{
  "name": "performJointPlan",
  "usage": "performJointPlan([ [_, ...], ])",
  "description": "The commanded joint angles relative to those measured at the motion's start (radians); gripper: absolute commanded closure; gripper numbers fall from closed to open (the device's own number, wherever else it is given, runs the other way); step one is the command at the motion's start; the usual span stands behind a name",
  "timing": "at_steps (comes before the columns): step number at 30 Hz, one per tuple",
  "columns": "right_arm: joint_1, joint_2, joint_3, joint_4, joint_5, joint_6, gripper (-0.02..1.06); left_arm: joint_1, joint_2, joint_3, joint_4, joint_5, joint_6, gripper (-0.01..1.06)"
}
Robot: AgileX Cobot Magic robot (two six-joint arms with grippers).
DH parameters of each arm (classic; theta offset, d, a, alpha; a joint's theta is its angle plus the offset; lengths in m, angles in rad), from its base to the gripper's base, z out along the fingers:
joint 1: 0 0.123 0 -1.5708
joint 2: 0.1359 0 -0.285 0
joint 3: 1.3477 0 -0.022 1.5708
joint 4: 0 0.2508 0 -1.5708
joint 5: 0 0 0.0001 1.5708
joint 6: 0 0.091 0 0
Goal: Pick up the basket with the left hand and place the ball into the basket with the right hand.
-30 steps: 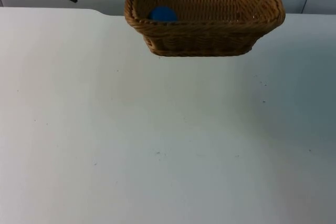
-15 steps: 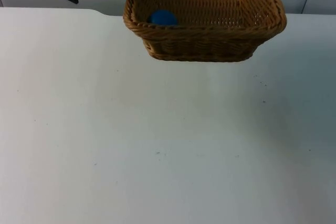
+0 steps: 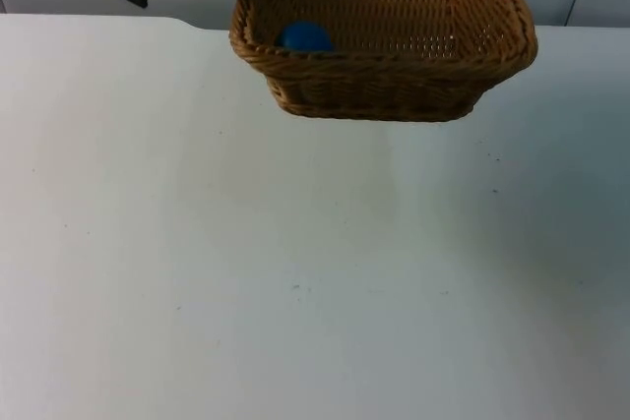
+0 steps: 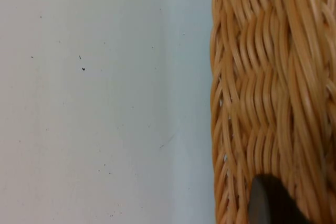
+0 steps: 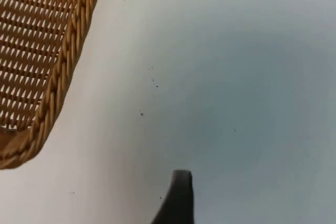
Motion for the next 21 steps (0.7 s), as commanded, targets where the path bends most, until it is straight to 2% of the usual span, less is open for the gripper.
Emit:
performJointPlan([
  [1, -0.004, -0.014, 0.011, -0.006, -0.024, 0.008, 0.30, 0.001, -0.008, -0.011, -0.025, -0.001, 0.004, 1.05],
  [5, -0.004, -0.014, 0.011, -0.006, -0.028, 0.008, 0.30, -0.013, -0.008, -0.011, 0.000, -0.016, 0.008, 1.05],
  [8, -0.004, -0.014, 0.011, -0.012, -0.035, 0.008, 0.30, -0.050, -0.008, -0.011, 0.097, -0.053, -0.003, 1.05],
  [10, -0.004, -0.014, 0.011, -0.020, -0.035, 0.008, 0.30, -0.065, -0.008, -0.011, 0.150, -0.074, -0.035, 1.05],
  [14, -0.004, -0.014, 0.011, -0.032, -0.035, 0.008, 0.30, -0.128, -0.015, -0.009, 0.381, -0.151, -0.188, 1.05],
  [17, -0.004, -0.014, 0.011, -0.034, -0.035, 0.008, 0.30, -0.139, -0.015, -0.005, 0.417, -0.172, -0.217, 1.05],
  [21, -0.004, -0.014, 0.011, -0.039, -0.035, 0.008, 0.30, -0.123, -0.027, 0.055, 0.391, -0.210, -0.209, 1.05],
])
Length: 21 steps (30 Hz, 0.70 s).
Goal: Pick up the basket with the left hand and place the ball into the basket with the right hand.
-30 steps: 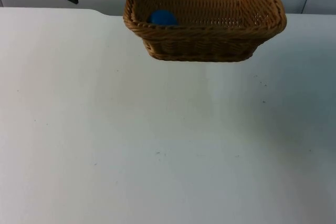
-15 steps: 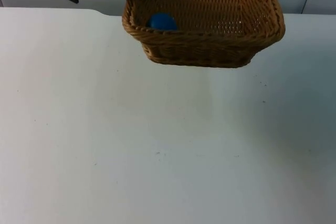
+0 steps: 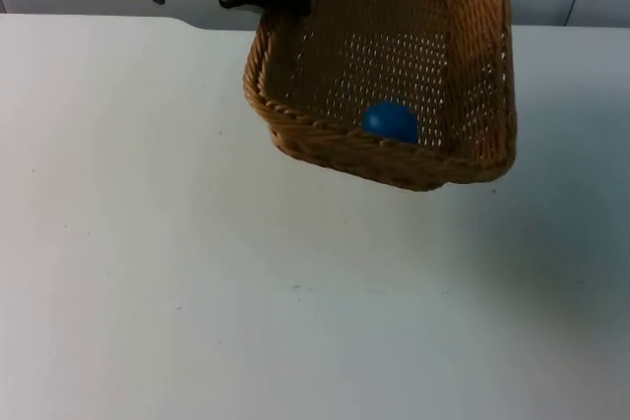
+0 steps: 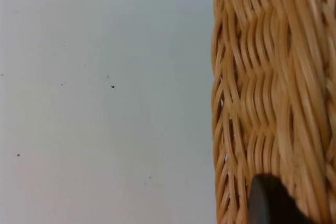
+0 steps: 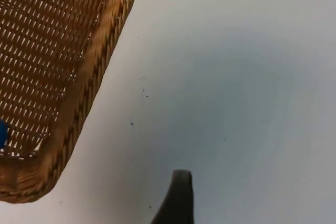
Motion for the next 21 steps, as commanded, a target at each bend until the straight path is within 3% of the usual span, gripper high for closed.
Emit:
performJointPlan([
  [1, -0.004, -0.006, 0.003, -0.012, -0.011, 0.004, 0.30, 0.013, -0.026, 0.058, -0.048, -0.064, 0.001, 1.05],
  [4, -0.004, -0.006, 0.003, -0.014, -0.013, 0.004, 0.30, 0.031, -0.031, 0.146, -0.159, -0.120, 0.074, 1.05],
  [8, -0.004, -0.006, 0.003, -0.021, -0.021, 0.004, 0.30, 0.029, -0.033, 0.287, -0.487, -0.211, 0.330, 1.05],
  [12, -0.004, -0.006, 0.003, -0.028, -0.035, 0.004, 0.30, 0.029, -0.030, 0.304, -0.689, -0.208, 0.535, 1.05],
  [16, -0.004, -0.006, 0.003, -0.028, -0.035, 0.004, 0.30, 0.029, -0.016, 0.304, -0.803, -0.194, 0.595, 1.05],
  [21, -0.004, -0.006, 0.003, -0.029, -0.032, 0.004, 0.30, 0.027, 0.020, 0.304, -0.841, -0.168, 0.606, 1.05],
])
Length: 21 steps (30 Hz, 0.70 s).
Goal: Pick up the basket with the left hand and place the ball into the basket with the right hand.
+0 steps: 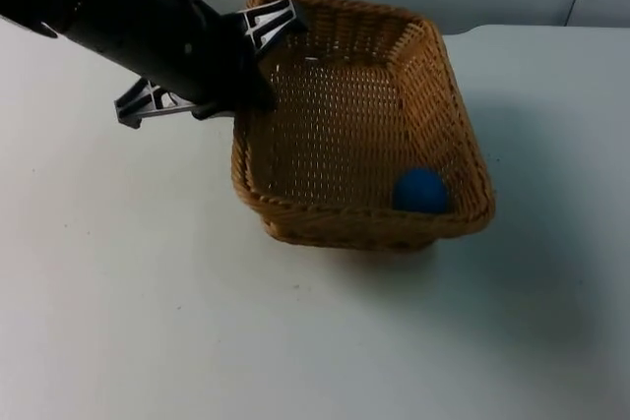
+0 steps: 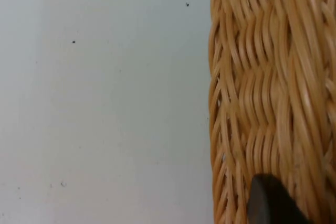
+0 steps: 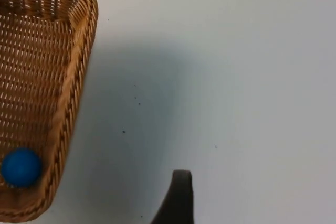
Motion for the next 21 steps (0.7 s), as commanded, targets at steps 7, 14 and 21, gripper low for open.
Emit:
performJointPlan([
  [7, -0.004, -0.006, 0.003, -0.026, -0.009, 0.002, 0.30, -0.039, 0.007, 0.039, -0.273, -0.014, 0.235, 1.05],
  [14, -0.004, -0.006, 0.003, -0.027, -0.010, 0.002, 0.30, -0.039, 0.022, 0.069, -0.420, 0.005, 0.435, 1.05],
  [21, -0.004, -0.006, 0.003, -0.027, -0.012, 0.002, 0.30, -0.039, 0.041, 0.069, -0.420, 0.012, 0.437, 1.05],
])
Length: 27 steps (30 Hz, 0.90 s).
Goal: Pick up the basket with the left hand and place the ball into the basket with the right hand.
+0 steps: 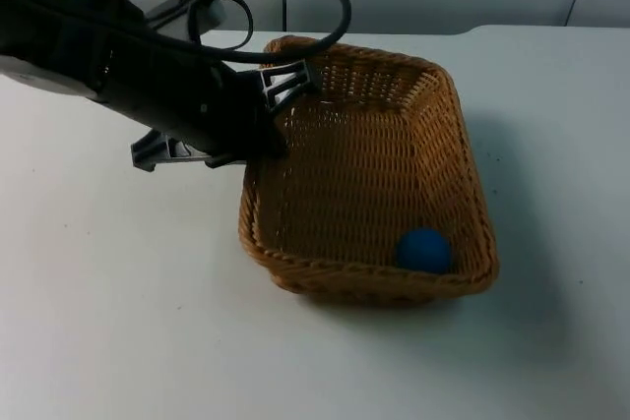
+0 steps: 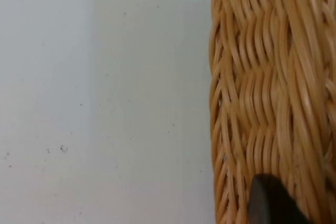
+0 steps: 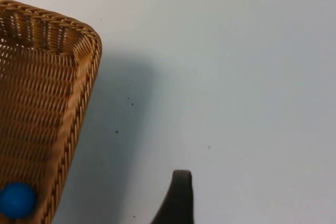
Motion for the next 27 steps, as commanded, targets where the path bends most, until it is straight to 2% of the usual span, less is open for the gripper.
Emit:
performJointPlan([
  [1, -0.004, -0.006, 0.003, -0.008, -0.012, 0.002, 0.30, -0.004, -0.001, 0.000, -0.028, 0.025, 0.002, 1.05],
  [18, -0.004, -0.006, 0.003, -0.008, -0.015, 0.002, 0.30, -0.004, 0.017, 0.000, -0.028, -0.002, -0.011, 1.05],
  [23, -0.004, -0.006, 0.003, -0.008, -0.015, 0.002, 0.30, -0.002, 0.040, 0.000, -0.028, 0.002, -0.092, 1.05],
  [27, -0.004, -0.006, 0.003, -0.008, -0.016, 0.002, 0.30, -0.002, 0.042, 0.000, -0.028, 0.006, -0.089, 1.05],
])
